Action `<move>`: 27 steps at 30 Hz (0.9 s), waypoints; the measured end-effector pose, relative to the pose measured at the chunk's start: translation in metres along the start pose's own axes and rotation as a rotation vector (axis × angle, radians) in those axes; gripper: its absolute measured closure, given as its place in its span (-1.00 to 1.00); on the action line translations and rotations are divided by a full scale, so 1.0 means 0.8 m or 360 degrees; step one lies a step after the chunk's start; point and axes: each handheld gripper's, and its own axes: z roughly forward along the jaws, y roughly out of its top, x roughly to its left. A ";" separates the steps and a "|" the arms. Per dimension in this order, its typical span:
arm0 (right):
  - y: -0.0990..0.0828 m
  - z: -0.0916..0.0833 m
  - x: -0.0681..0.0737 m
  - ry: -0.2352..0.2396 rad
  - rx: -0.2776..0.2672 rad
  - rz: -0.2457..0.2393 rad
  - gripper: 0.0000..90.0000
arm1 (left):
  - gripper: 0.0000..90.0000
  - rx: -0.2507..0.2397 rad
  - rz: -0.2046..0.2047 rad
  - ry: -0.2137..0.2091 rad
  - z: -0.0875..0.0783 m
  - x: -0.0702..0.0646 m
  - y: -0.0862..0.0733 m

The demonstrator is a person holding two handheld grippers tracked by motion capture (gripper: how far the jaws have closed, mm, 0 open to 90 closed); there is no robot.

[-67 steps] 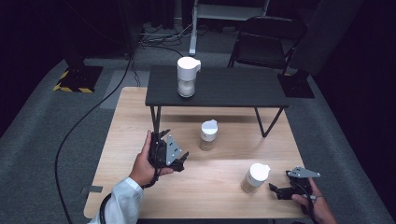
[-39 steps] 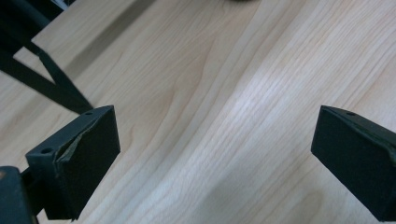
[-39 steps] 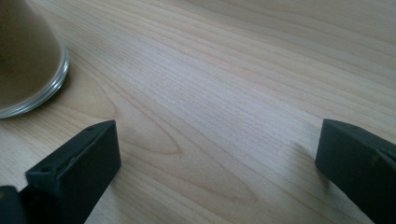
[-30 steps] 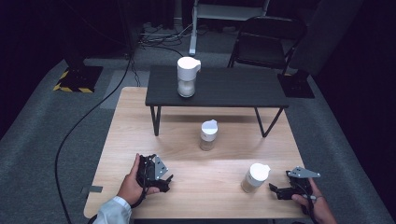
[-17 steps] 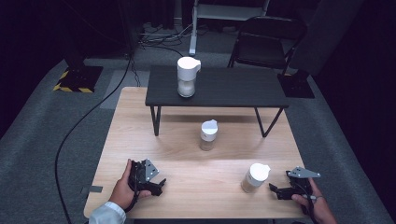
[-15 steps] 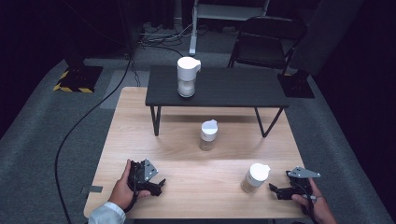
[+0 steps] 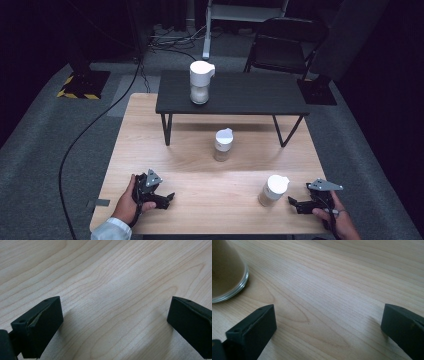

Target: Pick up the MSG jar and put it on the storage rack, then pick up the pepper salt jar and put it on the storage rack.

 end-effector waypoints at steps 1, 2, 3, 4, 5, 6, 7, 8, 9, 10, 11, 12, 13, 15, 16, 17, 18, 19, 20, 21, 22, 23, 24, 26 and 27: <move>0.000 0.000 0.000 0.0000 0.0000 0.0000 -1.00 | -1.00 0.0000 0.0000 0.0000 0.000 0.000 0.000; 0.000 0.000 0.000 0.0001 0.0001 0.0002 -1.00 | -1.00 0.0000 0.0000 -0.0001 0.000 0.000 0.000; 0.000 0.000 0.000 0.0000 0.0000 0.0000 -1.00 | -1.00 0.0000 0.0001 -0.0001 0.000 0.000 0.000; 0.000 0.000 0.000 0.0000 0.0000 0.0001 -1.00 | -1.00 0.0000 0.0003 -0.0001 0.000 0.000 0.000; 0.000 0.000 0.000 0.0001 0.0001 0.0002 -1.00 | -1.00 0.0000 0.0004 -0.0002 0.000 0.001 0.000; 0.000 0.000 0.000 0.0001 0.0001 0.0002 -1.00 | -1.00 0.0000 0.0005 -0.0003 0.000 0.001 0.000; 0.000 0.000 0.000 0.0000 0.0000 0.0000 -1.00 | -1.00 0.0000 0.0005 -0.0003 0.000 0.001 0.000; 0.000 0.000 0.000 0.0000 0.0000 0.0001 -1.00 | -1.00 0.0001 0.0005 -0.0002 0.000 0.001 0.000; 0.000 0.000 0.000 0.0001 0.0001 0.0002 -1.00 | -1.00 0.0001 0.0006 -0.0004 0.000 0.001 0.000; 0.000 0.000 0.000 0.0000 0.0000 0.0001 -1.00 | -1.00 0.0000 0.0006 -0.0005 0.000 0.001 0.000; 0.000 0.000 0.000 0.0000 0.0000 0.0001 -1.00 | -1.00 0.0001 0.0008 -0.0006 0.000 0.001 0.000; 0.000 0.000 0.000 0.0000 0.0000 0.0001 -1.00 | -1.00 0.0000 0.0009 -0.0007 0.000 0.002 0.000; 0.000 0.000 0.000 0.0000 0.0001 0.0002 -1.00 | -1.00 0.0000 0.0008 -0.0008 0.000 0.002 0.000; 0.000 0.000 0.000 -0.0002 0.0000 0.0002 -1.00 | -1.00 0.0000 0.0009 -0.0008 0.000 0.002 0.000; 0.000 0.000 0.001 -0.0003 0.0000 0.0003 -1.00 | -1.00 0.0000 0.0009 -0.0008 0.000 0.002 0.000; 0.000 0.000 0.001 -0.0003 0.0000 0.0003 -1.00 | -1.00 0.0001 0.0010 -0.0008 0.000 0.002 0.000; 0.000 0.000 0.001 -0.0004 0.0001 0.0004 -1.00 | -1.00 0.0001 0.0010 -0.0009 0.000 0.002 0.000; 0.000 0.000 0.001 -0.0005 0.0001 0.0005 -1.00 | -1.00 0.0000 0.0011 -0.0010 0.000 0.002 0.000; 0.000 0.000 0.001 -0.0007 0.0001 0.0007 -1.00 | -1.00 0.0001 0.0011 -0.0010 0.000 0.002 0.000; 0.000 -0.001 0.001 -0.0007 0.0002 0.0008 -1.00 | -1.00 0.0001 0.0011 -0.0010 0.000 0.002 0.000; 0.000 -0.001 0.002 -0.0008 0.0002 0.0009 -1.00 | -1.00 0.0000 0.0011 -0.0010 0.000 0.002 0.000; 0.000 -0.001 0.002 -0.0008 0.0002 0.0009 -1.00 | -1.00 0.0000 0.0011 -0.0010 0.000 0.002 0.000; 0.000 -0.001 0.002 -0.0008 0.0002 0.0009 -1.00 | -1.00 0.0001 0.0011 -0.0010 0.000 0.002 0.000; 0.000 -0.001 0.002 -0.0007 0.0002 0.0010 -1.00 | -1.00 0.0001 0.0013 -0.0011 0.000 0.003 0.000; 0.000 -0.001 0.002 -0.0008 0.0002 0.0009 -1.00 | -1.00 0.0002 0.0015 -0.0011 0.000 0.003 0.001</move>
